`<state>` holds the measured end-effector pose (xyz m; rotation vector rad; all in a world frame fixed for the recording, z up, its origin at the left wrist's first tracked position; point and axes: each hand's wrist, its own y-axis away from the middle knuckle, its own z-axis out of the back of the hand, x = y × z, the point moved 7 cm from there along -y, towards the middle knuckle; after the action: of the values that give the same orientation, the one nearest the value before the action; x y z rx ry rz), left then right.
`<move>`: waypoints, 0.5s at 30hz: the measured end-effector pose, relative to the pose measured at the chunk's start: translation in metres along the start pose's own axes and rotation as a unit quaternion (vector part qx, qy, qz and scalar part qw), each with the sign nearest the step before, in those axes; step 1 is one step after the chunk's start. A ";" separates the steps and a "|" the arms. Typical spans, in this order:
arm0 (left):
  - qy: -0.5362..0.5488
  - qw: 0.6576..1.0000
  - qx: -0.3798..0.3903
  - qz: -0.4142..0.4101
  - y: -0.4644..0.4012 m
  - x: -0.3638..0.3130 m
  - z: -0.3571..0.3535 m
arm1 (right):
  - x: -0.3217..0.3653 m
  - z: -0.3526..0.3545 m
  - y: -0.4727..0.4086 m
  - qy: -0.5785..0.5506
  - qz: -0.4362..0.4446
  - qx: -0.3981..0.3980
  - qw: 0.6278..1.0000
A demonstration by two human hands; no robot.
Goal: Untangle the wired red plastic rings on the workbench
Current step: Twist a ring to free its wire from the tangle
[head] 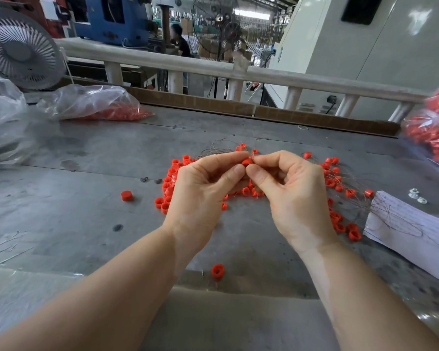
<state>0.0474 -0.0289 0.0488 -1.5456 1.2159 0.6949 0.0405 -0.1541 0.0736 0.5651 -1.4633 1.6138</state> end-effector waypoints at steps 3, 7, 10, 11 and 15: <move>-0.011 1.000 0.002 -0.005 0.002 -0.002 -0.002 | 0.000 0.001 0.001 -0.004 -0.002 0.003 1.000; -0.022 1.000 0.004 -0.005 0.002 -0.004 -0.002 | -0.003 0.001 0.001 -0.029 -0.020 0.006 0.999; -0.001 1.000 -0.003 0.029 0.001 0.002 -0.001 | -0.008 0.000 0.001 -0.030 -0.047 0.000 0.998; 0.015 0.999 -0.006 0.045 0.001 0.005 0.000 | -0.010 -0.001 0.001 -0.029 -0.055 0.001 0.998; 0.074 0.991 -0.019 0.112 -0.002 0.014 0.003 | -0.009 0.001 -0.001 -0.009 -0.050 0.005 0.999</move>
<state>0.0543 -0.0314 0.0363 -1.5281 1.5112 0.7632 0.0455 -0.1573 0.0669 0.6509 -1.4187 1.5415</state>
